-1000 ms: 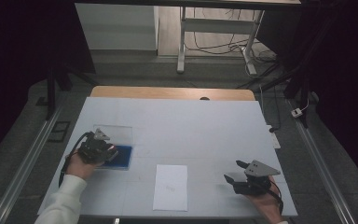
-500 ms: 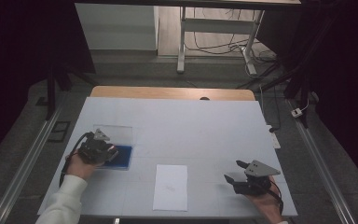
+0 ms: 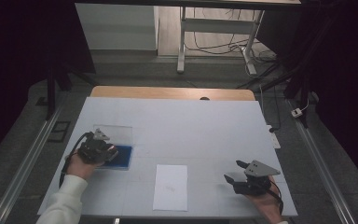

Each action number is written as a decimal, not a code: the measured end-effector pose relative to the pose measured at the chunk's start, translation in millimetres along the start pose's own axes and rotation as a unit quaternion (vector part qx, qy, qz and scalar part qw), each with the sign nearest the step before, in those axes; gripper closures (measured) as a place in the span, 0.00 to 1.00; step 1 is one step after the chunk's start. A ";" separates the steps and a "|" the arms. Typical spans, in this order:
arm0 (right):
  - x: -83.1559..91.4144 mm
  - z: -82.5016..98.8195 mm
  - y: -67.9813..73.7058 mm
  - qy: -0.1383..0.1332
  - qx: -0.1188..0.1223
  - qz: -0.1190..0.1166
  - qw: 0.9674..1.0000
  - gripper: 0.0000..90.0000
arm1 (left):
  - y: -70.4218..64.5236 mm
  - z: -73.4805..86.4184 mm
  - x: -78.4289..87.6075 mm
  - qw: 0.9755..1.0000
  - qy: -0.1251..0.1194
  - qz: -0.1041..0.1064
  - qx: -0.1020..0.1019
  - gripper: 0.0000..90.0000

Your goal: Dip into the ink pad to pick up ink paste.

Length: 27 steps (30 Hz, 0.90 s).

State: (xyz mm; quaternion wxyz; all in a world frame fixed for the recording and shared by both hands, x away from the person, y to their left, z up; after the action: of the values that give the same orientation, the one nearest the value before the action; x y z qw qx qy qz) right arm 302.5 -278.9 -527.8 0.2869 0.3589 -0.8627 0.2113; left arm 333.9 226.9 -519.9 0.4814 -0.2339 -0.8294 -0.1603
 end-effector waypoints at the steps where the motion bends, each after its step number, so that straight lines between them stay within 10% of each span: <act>1: -0.1 0.0 0.1 0.000 0.001 0.000 1.000 0.29 | -0.2 -0.1 0.1 1.000 0.001 -0.002 -0.001 0.79; 27: 2.4 0.9 -1.7 -0.002 -0.003 0.002 1.000 0.29 | 8.4 -9.0 41.7 0.999 -0.036 0.025 0.012 0.78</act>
State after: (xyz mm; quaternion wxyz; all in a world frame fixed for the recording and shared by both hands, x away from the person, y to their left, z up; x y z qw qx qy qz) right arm 302.0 -281.7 -526.6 0.2857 0.3567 -0.8646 0.2089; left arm 327.1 239.3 -478.7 0.4581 -0.2542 -0.8418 -0.1298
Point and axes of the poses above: each handheld gripper's, and its own axes: x roughly backward along the jaws, z roughly out of its underside, y roughly to its left, the point moved 3 cm from there along -x, roughly forward along the jaws, and after that the axes turned 7 degrees about y, right-handed, at the moved point
